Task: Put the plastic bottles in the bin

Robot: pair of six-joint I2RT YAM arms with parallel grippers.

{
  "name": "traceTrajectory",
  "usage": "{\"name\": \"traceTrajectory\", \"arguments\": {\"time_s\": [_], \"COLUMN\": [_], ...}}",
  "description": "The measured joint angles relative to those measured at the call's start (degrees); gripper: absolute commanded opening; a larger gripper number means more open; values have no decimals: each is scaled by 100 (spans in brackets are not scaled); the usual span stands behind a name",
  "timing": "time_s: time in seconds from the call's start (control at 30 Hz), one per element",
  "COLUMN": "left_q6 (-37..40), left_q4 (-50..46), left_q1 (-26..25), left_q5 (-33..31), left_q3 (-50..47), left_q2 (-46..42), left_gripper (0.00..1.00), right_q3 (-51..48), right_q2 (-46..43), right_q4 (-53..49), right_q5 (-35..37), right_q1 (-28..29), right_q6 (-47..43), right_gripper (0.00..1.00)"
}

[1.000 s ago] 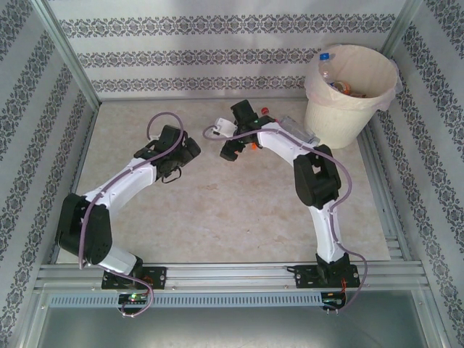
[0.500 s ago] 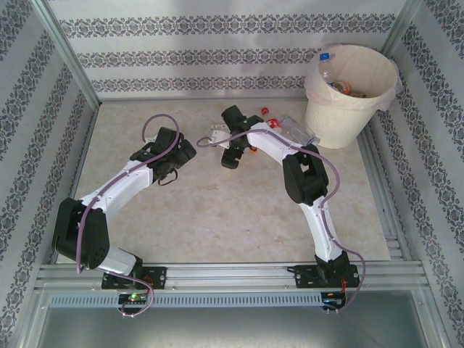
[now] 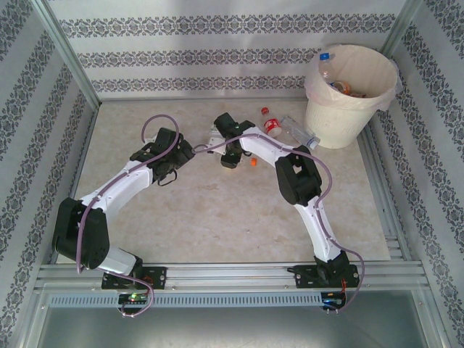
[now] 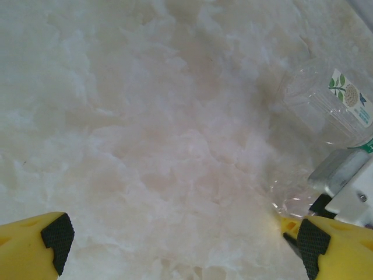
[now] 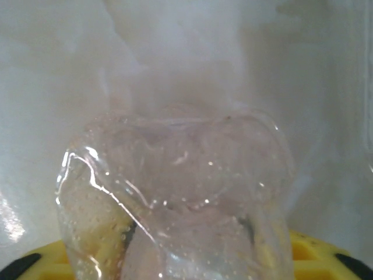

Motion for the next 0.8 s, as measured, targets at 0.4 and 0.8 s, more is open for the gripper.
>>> {"name": "traceTrajectory", "arguments": {"time_s": [0.4, 0.8], "left_q6": [2, -2], "left_q4": [4, 262], "left_q1": [0, 0], "left_q5": [63, 433], "left_q3": [-44, -166], "left_q2": [0, 0], "left_gripper": [99, 100], "right_q3": [-804, -2133], "right_q2": [-1318, -3530], "right_q4": [634, 2813], "right_q5": [-1010, -3042], "right_q1": [-297, -1792], "right_q6": [1172, 3764], "right_gripper": [31, 32]}}
